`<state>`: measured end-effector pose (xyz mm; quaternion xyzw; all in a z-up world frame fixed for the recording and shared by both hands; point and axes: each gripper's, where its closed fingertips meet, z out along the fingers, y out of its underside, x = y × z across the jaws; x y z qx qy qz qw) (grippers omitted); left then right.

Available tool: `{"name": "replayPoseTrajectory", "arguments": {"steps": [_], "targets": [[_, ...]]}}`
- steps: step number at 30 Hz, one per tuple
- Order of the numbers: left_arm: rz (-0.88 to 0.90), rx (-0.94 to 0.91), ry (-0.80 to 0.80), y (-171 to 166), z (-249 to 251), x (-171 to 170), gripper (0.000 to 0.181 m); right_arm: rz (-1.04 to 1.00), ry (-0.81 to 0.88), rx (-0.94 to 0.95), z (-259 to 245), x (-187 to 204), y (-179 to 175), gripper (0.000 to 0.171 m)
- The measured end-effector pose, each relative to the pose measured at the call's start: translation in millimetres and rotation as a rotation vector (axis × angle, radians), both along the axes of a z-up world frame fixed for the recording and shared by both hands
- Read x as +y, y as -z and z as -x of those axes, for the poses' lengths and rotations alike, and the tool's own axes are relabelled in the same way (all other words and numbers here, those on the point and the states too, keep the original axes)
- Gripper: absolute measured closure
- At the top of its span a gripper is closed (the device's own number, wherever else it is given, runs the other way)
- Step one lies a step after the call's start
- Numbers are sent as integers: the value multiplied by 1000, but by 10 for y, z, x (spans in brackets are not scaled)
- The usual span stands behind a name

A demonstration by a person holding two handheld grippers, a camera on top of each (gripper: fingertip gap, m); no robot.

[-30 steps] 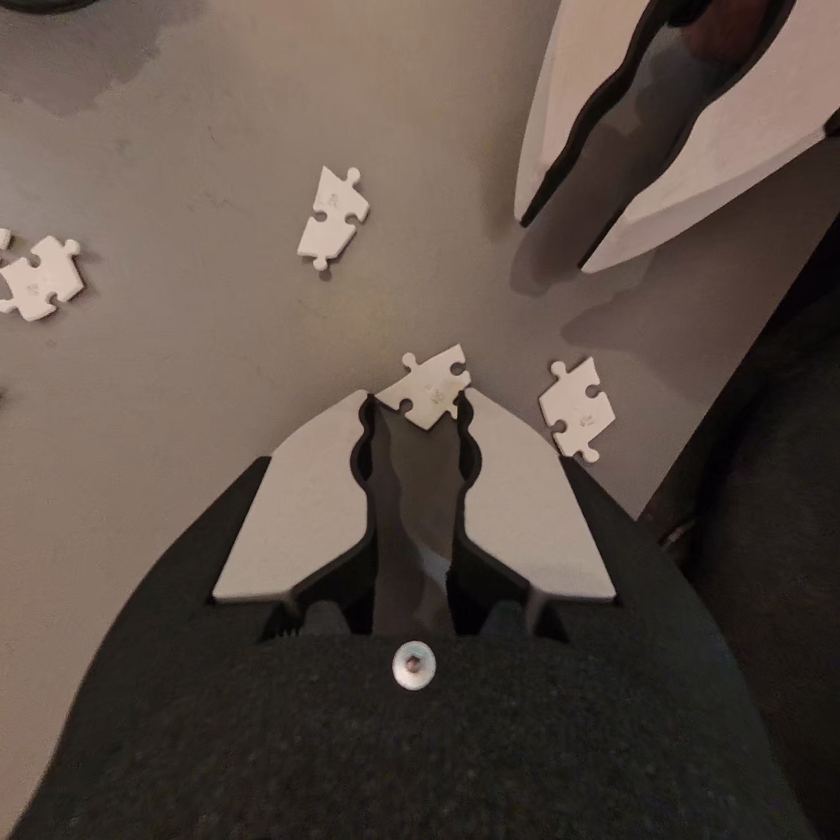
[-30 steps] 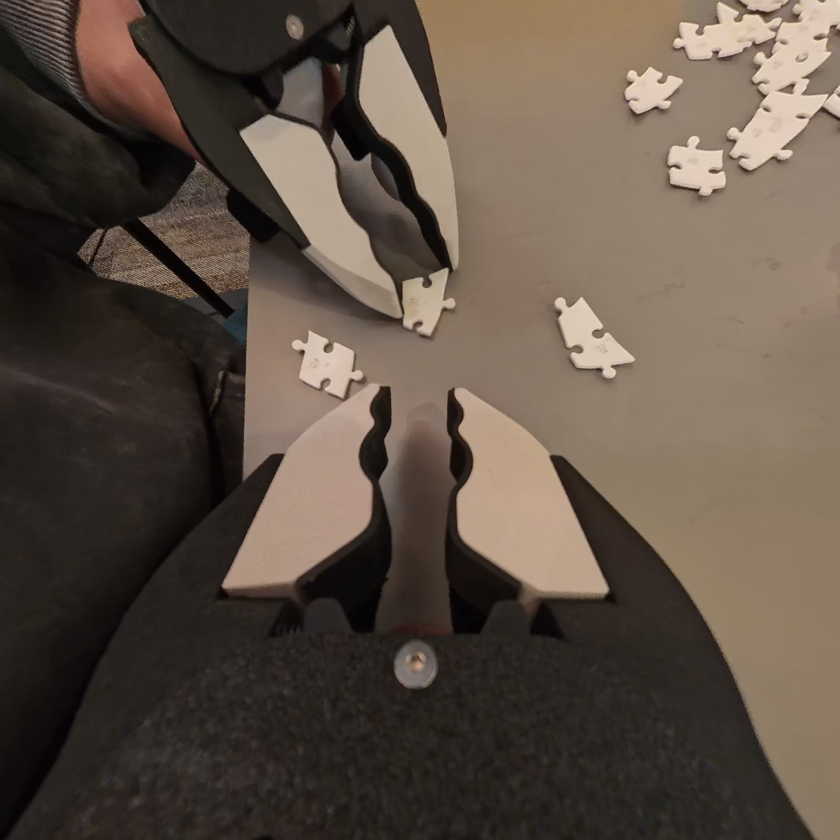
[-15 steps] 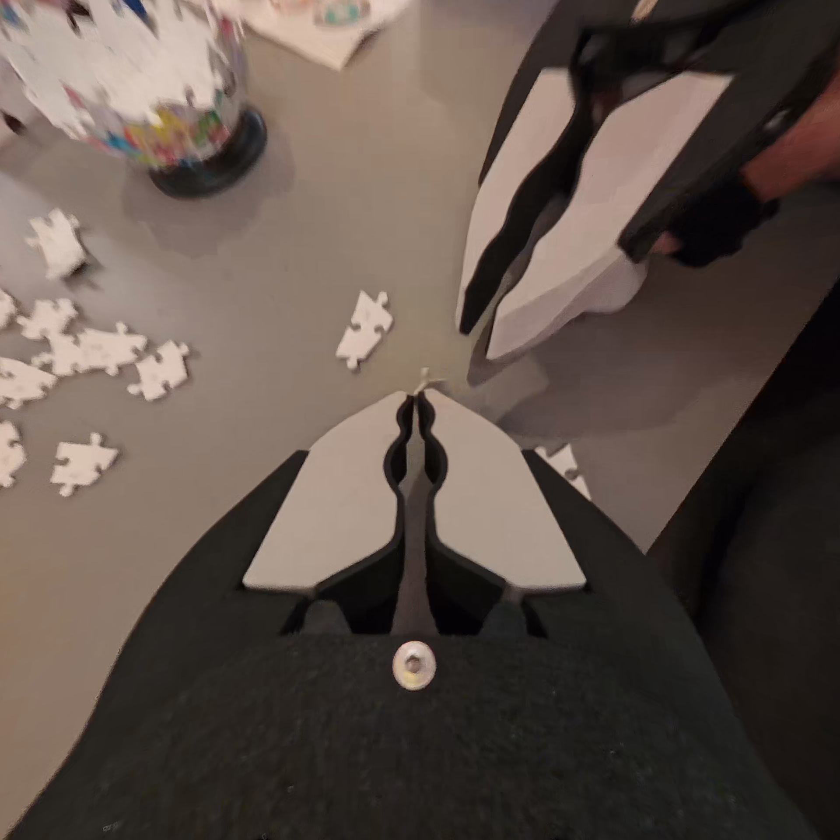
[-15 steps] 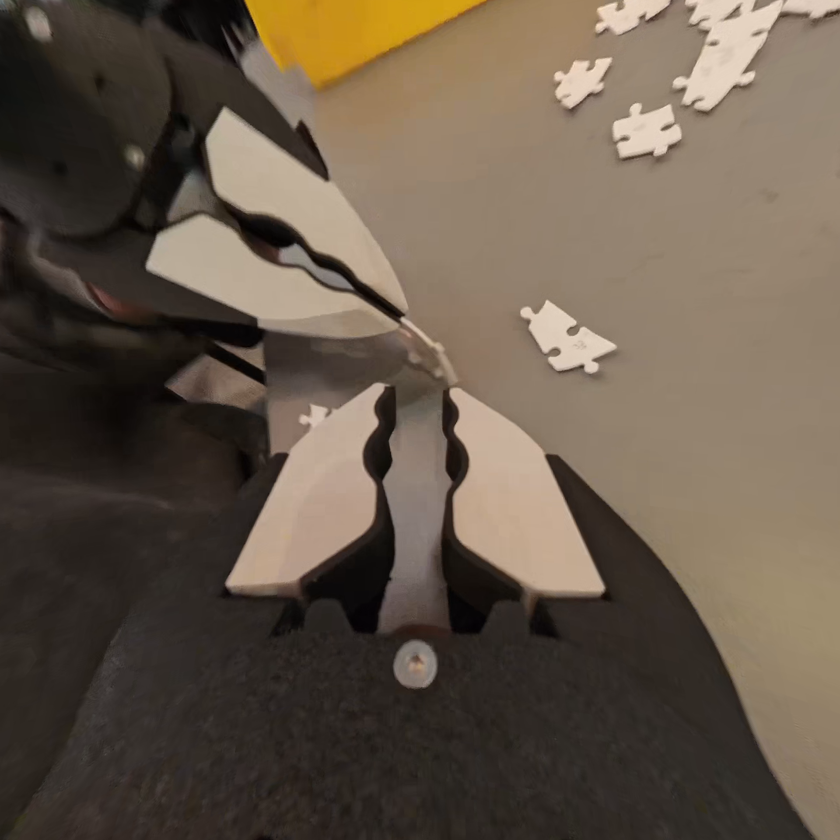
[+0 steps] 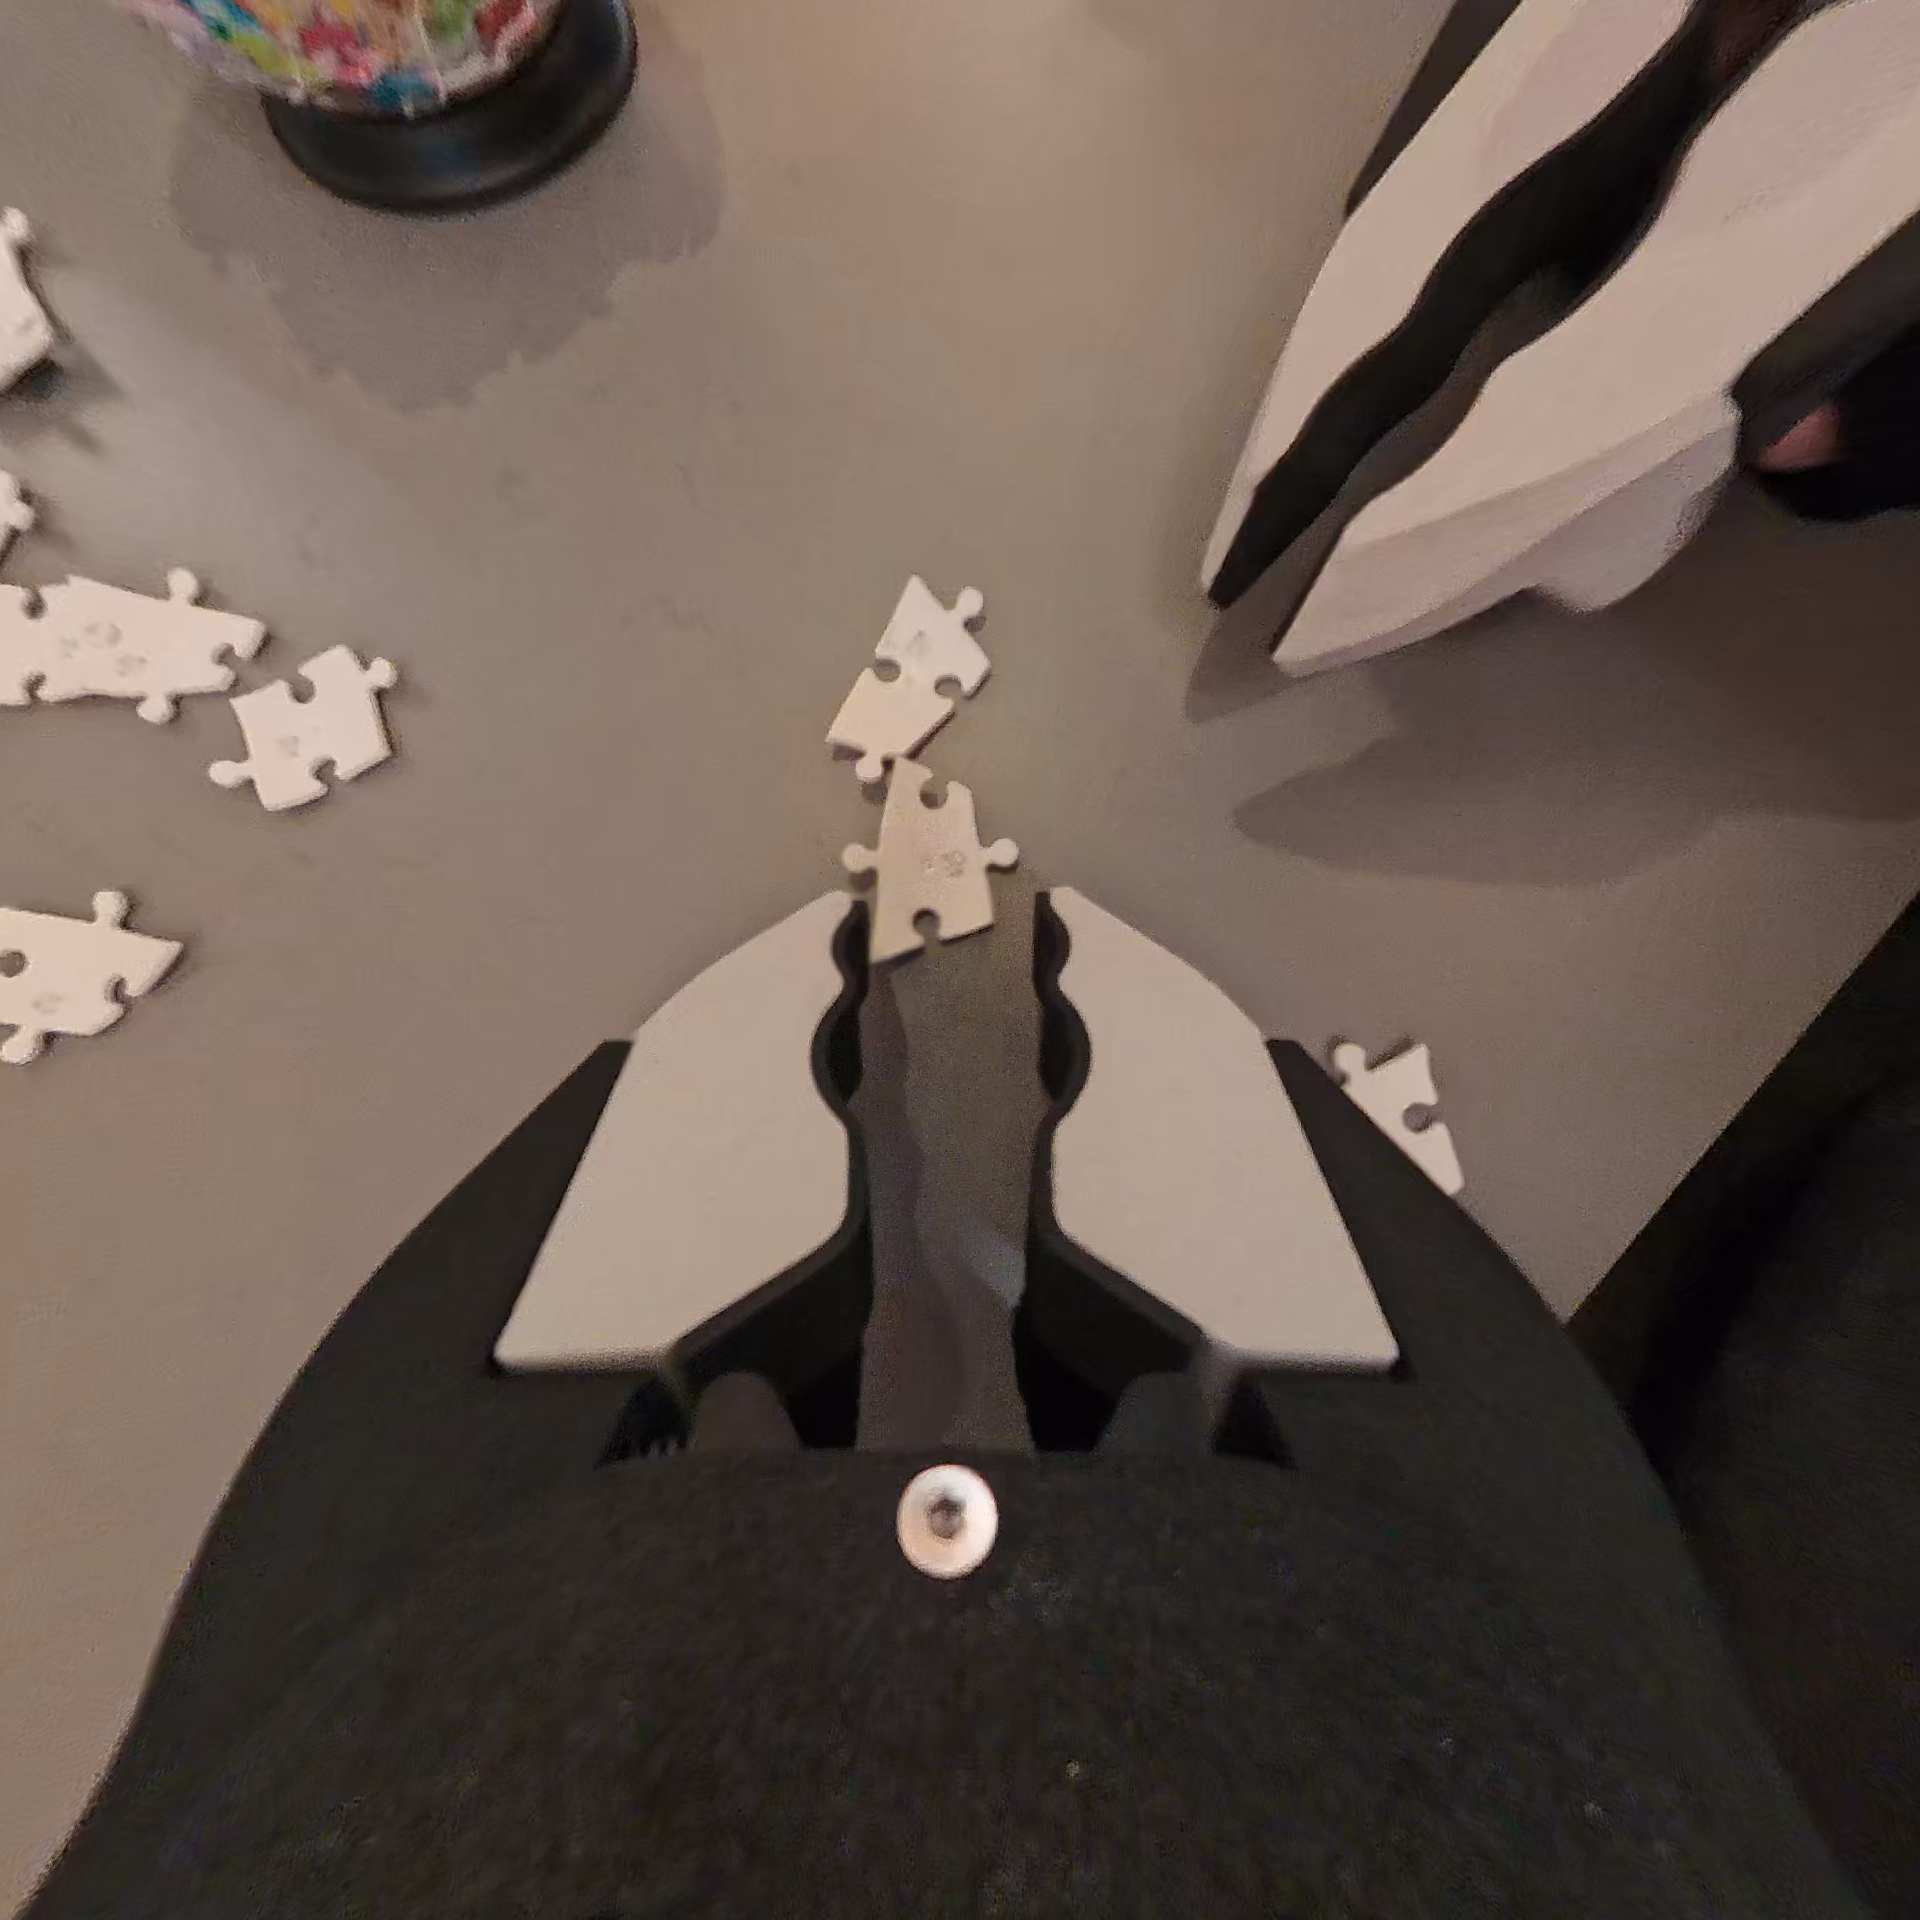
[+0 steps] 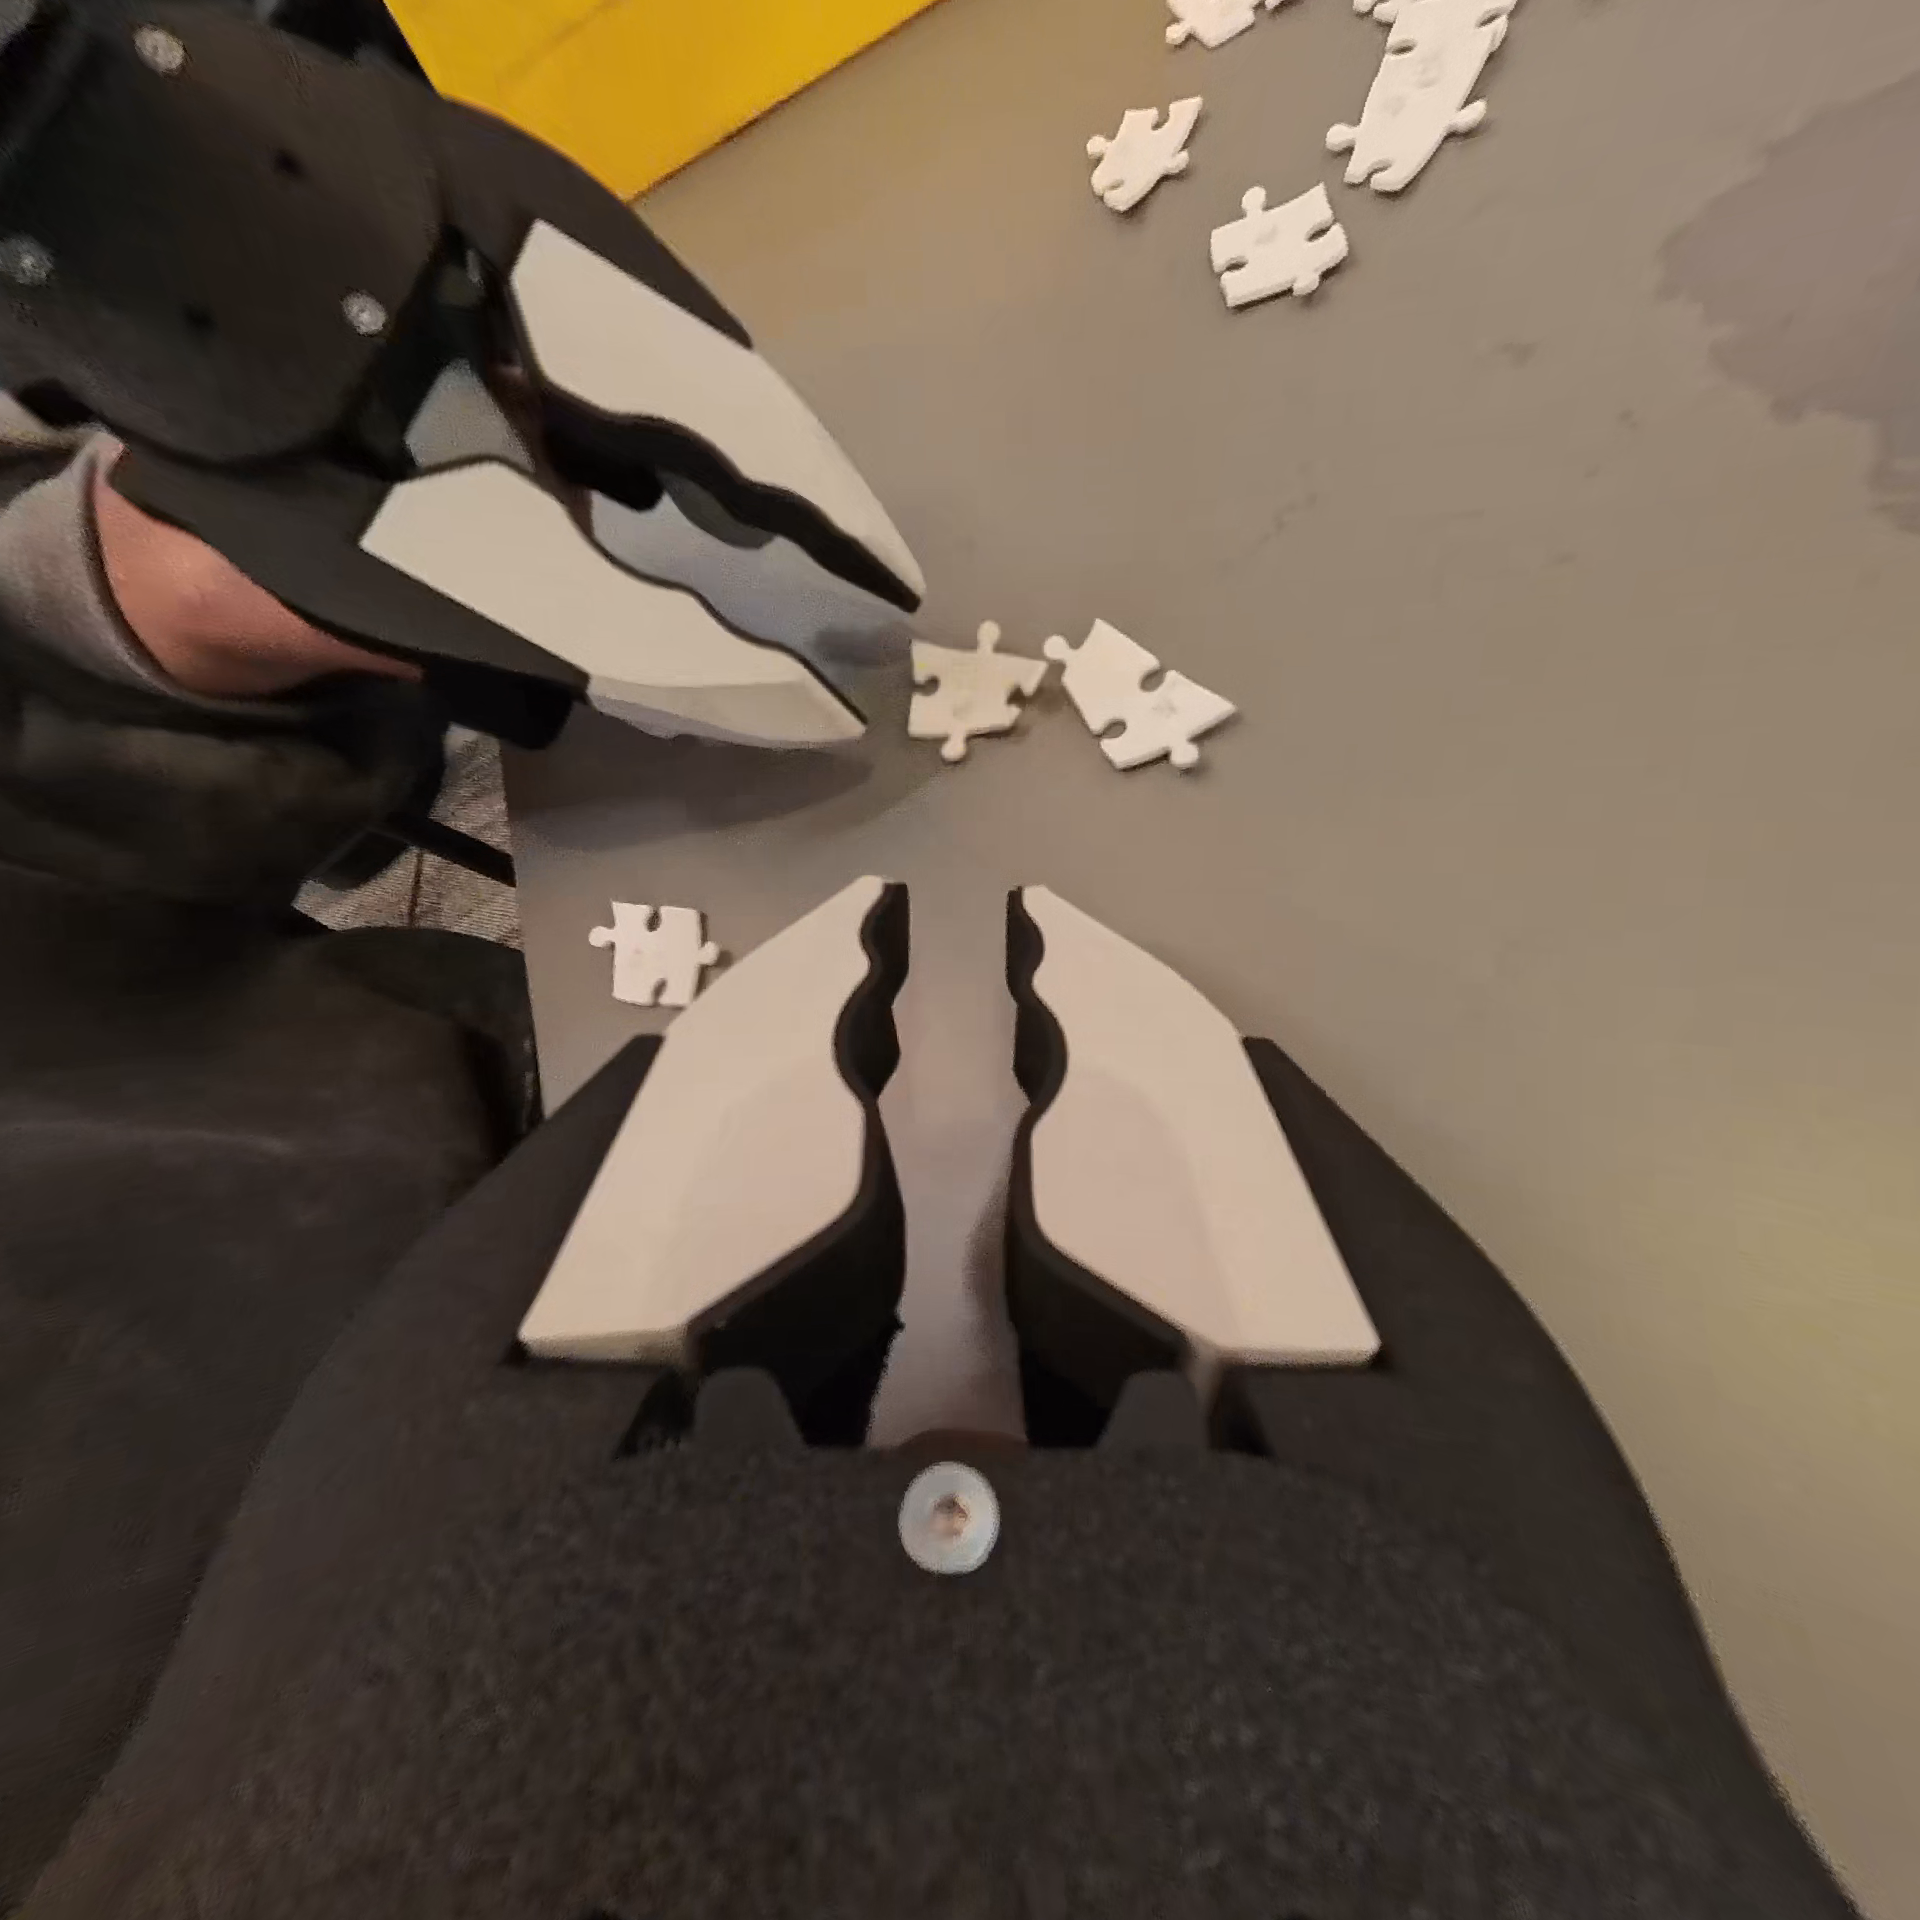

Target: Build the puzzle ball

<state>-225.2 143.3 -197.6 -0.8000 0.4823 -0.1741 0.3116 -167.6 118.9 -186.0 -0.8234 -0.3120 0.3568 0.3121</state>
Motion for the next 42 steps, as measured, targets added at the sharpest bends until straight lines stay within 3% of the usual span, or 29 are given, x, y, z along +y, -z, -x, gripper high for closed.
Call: {"name": "replayPoseTrajectory", "arguments": {"steps": [5,8,16,22,28,34,39,42], "targets": [[-31,92,33,117,31,61,147,-3,7,5,-36,-11,-19,153],[-33,83,54,144,-56,0,158,-3,12,6,-49,-4,-24,154],[-142,94,62,54,-125,-34,159,39,32,45,-4,43,-18,156],[-330,-34,69,-417,-372,-91,159,229,82,374,61,65,-291,152],[-357,-59,72,-488,-478,-137,159,345,98,567,42,74,-432,167],[-360,-61,67,-470,-499,-148,159,338,103,545,20,71,-416,169],[-188,-180,83,-479,-528,-215,148,241,61,470,-87,111,-487,169],[-115,-242,97,-613,-468,-50,147,104,38,335,-371,355,-675,169]]}}
